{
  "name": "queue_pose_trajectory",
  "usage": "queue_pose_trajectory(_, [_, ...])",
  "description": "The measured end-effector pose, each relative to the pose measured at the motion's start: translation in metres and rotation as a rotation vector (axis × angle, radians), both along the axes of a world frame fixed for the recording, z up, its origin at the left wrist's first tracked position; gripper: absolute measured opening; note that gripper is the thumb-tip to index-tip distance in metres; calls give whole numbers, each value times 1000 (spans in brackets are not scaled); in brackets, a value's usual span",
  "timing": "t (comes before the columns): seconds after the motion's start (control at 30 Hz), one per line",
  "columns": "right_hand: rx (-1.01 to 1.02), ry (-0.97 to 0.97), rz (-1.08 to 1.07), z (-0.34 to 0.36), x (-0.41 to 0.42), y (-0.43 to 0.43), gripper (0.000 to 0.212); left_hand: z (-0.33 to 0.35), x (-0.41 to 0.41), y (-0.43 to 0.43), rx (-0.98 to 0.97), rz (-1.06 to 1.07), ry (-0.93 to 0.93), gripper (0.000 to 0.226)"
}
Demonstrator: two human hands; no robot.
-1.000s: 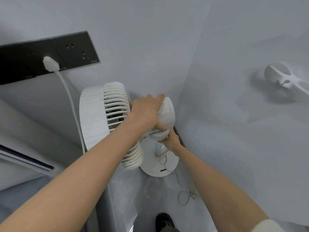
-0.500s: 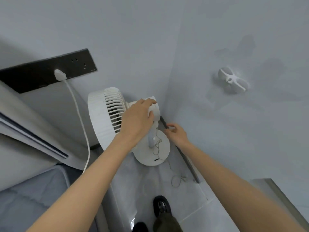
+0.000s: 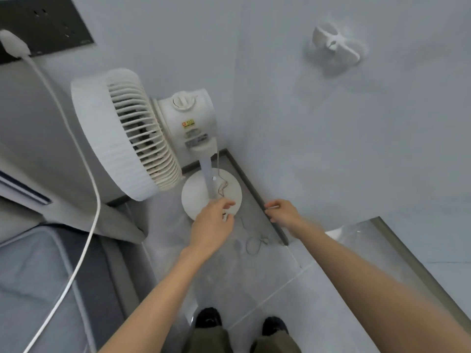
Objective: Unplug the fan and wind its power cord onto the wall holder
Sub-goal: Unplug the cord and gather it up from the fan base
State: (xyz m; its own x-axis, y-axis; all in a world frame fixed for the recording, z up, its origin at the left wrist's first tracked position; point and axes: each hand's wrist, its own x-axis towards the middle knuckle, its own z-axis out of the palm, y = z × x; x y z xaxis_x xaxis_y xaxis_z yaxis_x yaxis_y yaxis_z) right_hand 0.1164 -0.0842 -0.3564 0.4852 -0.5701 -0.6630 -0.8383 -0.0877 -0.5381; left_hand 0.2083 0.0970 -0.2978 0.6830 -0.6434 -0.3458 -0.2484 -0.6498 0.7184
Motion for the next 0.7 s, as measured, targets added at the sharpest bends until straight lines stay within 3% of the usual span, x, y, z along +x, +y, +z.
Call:
queue_pose_trajectory(0.23, [-29, 99, 67, -120, -35, -21, 28, -118, -13, -33, 58, 51, 21, 33])
queue_pose_trajectory(0.47, [-91, 188, 353, -261, -48, -33, 37, -229, -10, -71, 121, -22, -20, 35])
queue_pose_trajectory(0.7, [-188, 275, 637, -372, -44, -30, 43, -283, 15, -106, 107, -66, -200, 31])
